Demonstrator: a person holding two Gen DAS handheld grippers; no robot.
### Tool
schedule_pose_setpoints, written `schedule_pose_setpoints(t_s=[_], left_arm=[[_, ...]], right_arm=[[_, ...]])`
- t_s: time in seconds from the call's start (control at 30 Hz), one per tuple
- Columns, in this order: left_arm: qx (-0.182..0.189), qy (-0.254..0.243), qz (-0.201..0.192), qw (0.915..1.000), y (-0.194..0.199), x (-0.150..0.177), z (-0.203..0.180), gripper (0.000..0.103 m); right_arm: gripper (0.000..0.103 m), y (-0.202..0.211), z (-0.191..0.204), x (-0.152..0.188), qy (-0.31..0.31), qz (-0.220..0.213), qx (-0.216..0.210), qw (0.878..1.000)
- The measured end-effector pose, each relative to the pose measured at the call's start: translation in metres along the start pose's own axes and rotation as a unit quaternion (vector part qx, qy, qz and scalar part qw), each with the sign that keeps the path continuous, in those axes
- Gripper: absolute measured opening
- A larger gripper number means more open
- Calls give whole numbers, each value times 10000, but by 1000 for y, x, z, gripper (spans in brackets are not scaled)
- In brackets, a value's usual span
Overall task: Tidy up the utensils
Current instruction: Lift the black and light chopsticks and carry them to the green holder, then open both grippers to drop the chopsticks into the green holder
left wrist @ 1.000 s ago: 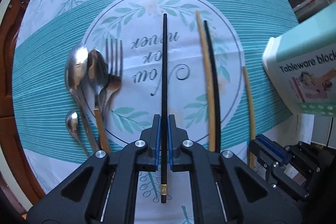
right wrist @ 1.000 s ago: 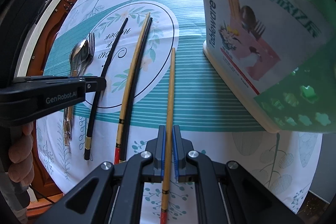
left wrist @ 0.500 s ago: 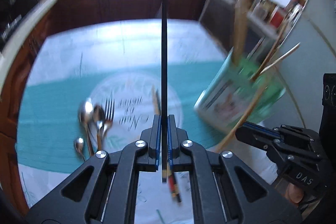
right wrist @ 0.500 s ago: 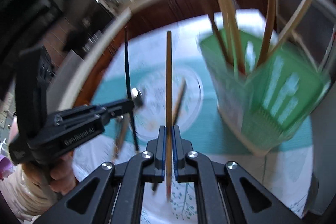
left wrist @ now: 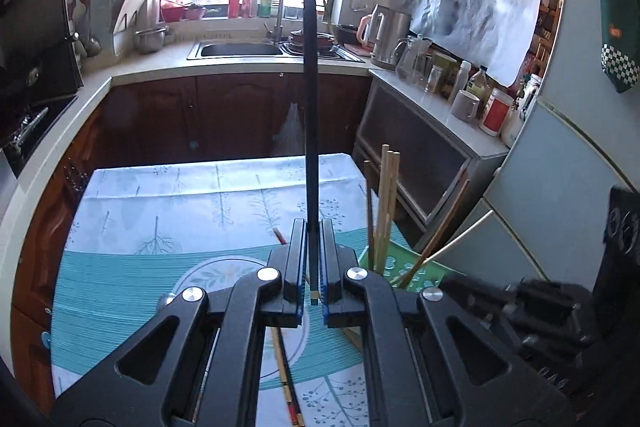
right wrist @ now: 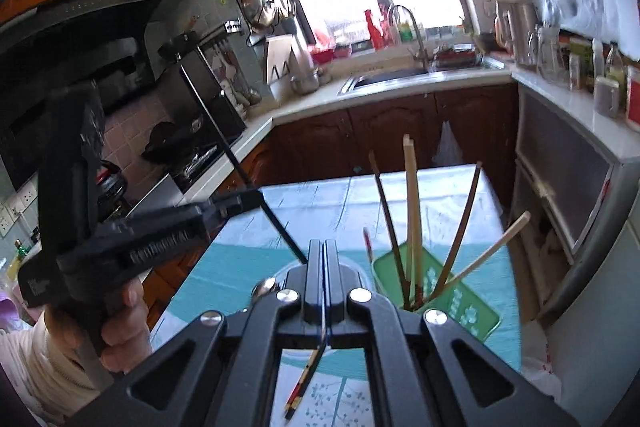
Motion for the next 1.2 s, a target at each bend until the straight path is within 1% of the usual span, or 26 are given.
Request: schedule_pose_setpoints(t_s=[0.1, 0.17, 0.23, 0.3, 0.37, 0.5, 0.6, 0.7, 0.77, 0.87, 1.0, 1.13, 1.2], left_arm=[[-95, -12, 55, 9999, -1, -1, 2, 3], [-128, 14, 112, 9999, -8, 10, 11, 3], [-101, 56, 173, 9998, -15, 19, 18, 3], [-13, 90, 179, 9998, -17, 21, 19, 3], [87, 114, 97, 9999, -17, 20, 16, 3], [365, 120, -181, 9991, -13, 3, -1, 3], [562, 80, -334, 9978, -14, -10, -21, 3], [716, 72, -379, 9967, -24, -16, -38, 3], [775, 55, -307, 9965, -35, -16, -46, 3], [829, 15, -63, 9965, -56, -8, -56, 3], [736, -109, 295, 9968, -81, 9, -62, 3], [672, -229, 572, 9958, -92, 25, -60, 4], [734, -192, 694, 9947, -94, 29, -58, 6]], right_arm=[[0, -17, -4, 24, -37, 399, 131, 9991], [0, -33, -10, 41, -38, 669, 269, 9974], [0, -45, -13, 54, -40, 887, 319, 9955], [0, -50, -13, 62, -47, 995, 313, 9945], [0, -53, -13, 67, -107, 1044, 251, 9942], [0, -52, -16, 78, -260, 1060, 163, 9939], [0, -50, -21, 82, -349, 1035, 213, 9938], [0, -44, -28, 86, -454, 997, 275, 9936], [0, -41, -35, 88, -531, 973, 319, 9933], [0, -36, -44, 91, -651, 934, 409, 9927], [0, -29, -52, 88, -682, 837, 511, 9928], [0, -28, -53, 85, -653, 748, 522, 9937], [0, -30, -52, 85, -652, 768, 483, 9937]])
Point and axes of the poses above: each gripper's, at about its wrist camera, not at the fingertips, and y roughly against the way its jaws point, z to its left, x to its underside, the point moved 5 cm from there along -y, roughly the way its jaws point, and after that the axes turned 3 degrees about -y, right-handed, at the moved point
